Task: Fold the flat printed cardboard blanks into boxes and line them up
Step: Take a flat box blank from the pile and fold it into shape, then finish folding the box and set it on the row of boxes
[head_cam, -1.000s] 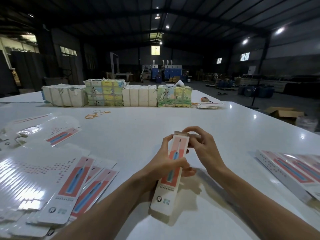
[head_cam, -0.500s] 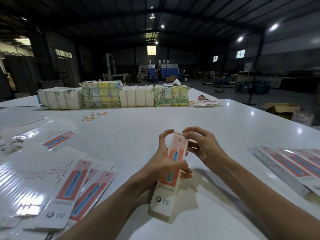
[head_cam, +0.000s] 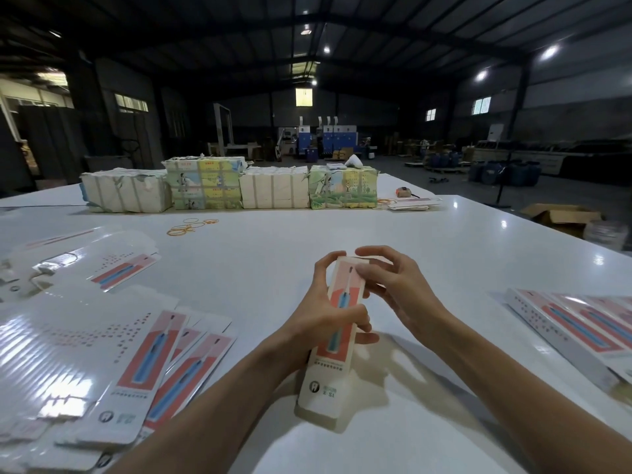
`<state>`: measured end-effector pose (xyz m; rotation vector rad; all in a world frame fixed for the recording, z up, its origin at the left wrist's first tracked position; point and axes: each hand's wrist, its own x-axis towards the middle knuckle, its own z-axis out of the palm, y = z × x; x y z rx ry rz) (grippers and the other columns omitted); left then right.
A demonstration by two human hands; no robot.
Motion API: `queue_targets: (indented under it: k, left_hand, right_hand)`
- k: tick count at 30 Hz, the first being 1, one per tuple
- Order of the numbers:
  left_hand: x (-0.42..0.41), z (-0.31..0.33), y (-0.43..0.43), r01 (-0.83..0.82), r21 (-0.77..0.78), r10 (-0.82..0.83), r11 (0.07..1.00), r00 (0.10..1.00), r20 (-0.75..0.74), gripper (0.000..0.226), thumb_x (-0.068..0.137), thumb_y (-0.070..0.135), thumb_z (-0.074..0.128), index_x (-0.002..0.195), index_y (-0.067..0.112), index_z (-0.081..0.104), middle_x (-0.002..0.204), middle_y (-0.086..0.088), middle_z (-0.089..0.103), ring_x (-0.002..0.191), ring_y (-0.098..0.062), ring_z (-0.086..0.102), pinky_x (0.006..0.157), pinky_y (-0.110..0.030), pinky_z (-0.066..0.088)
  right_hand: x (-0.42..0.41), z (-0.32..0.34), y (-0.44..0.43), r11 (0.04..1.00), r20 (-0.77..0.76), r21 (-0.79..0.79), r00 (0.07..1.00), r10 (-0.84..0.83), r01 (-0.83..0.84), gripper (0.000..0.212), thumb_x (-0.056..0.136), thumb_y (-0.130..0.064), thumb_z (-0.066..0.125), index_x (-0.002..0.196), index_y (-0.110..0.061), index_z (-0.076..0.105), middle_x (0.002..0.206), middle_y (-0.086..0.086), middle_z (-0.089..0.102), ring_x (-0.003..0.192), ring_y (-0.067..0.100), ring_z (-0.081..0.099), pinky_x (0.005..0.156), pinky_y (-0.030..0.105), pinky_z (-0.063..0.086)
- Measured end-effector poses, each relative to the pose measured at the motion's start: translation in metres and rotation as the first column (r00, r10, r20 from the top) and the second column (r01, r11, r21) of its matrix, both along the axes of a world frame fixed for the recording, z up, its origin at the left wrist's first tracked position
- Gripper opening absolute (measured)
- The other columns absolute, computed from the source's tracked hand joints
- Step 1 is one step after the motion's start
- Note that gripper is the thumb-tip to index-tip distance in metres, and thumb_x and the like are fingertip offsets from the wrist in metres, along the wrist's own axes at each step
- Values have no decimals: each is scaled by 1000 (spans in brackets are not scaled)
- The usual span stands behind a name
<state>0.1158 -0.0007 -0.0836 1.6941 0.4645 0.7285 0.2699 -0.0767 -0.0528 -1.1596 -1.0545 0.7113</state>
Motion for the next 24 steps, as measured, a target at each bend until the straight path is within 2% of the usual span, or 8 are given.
queue_targets:
  k: [3,10,14,17,19,20,22,24]
  left_hand:
    - [-3,2,-1,-5,-72,6,997,1000,13,100,74,7,87,130,68,32,121,-10,58,92,-16,77,67,-34,64]
    - [-4,7,-9,24,-126,-23,992,1000,8,97,74,5,88,137,51,30,122,-15,61,95,-31,78,74,-42,65]
    - [-2,8,-13,-1,-153,7,988,999,42,89,76,24,89,135,56,30,120,-15,63,91,-35,78,77,-43,65]
    - [1,11,-13,-84,-208,102,975,992,77,74,85,53,77,140,54,27,122,-9,65,98,-32,76,78,-37,65]
    - [3,12,-11,-69,-301,121,951,980,159,57,99,53,57,147,50,26,133,-10,62,107,-32,73,85,-41,64]
    - [4,12,-11,-43,-350,124,936,969,212,53,104,50,51,150,49,25,142,-9,57,112,-32,71,92,-47,63]
    - [2,12,-11,3,-449,156,894,935,317,59,106,48,51,156,47,21,155,-4,43,121,-32,66,100,-56,58]
    - [0,13,-10,33,-509,192,860,903,383,72,101,49,57,161,46,17,164,-2,33,133,-34,58,105,-58,54]
  right_hand:
    - [-5,-3,2,998,98,18,993,-67,65,20,98,-23,73,114,-12,72,101,3,79,97,25,78,83,38,65]
    - [-2,-5,-1,993,150,103,986,-77,62,9,99,-14,70,102,-8,76,96,5,79,95,27,78,81,36,65]
    - [-5,-10,0,993,169,83,981,-94,81,14,103,-20,66,113,-15,75,103,-2,79,101,21,77,80,27,63]
    - [-11,-15,2,979,417,94,885,-206,183,28,105,-25,63,132,-24,63,126,-8,67,112,12,69,86,17,58]
    - [-14,-17,2,968,541,148,802,-253,205,30,105,-25,62,134,-31,60,128,-9,59,112,10,65,81,10,53]
    - [-15,-17,1,966,591,161,763,-260,204,27,106,-28,61,132,-32,63,124,-11,57,111,7,63,81,11,52]
    - [-20,-19,-2,975,679,124,701,-218,184,29,103,-44,61,128,-31,69,117,-15,55,110,0,57,86,15,46]
    - [-26,-20,-5,990,751,28,651,-110,136,50,96,-57,65,135,-26,66,119,-13,52,112,-2,52,91,16,44]
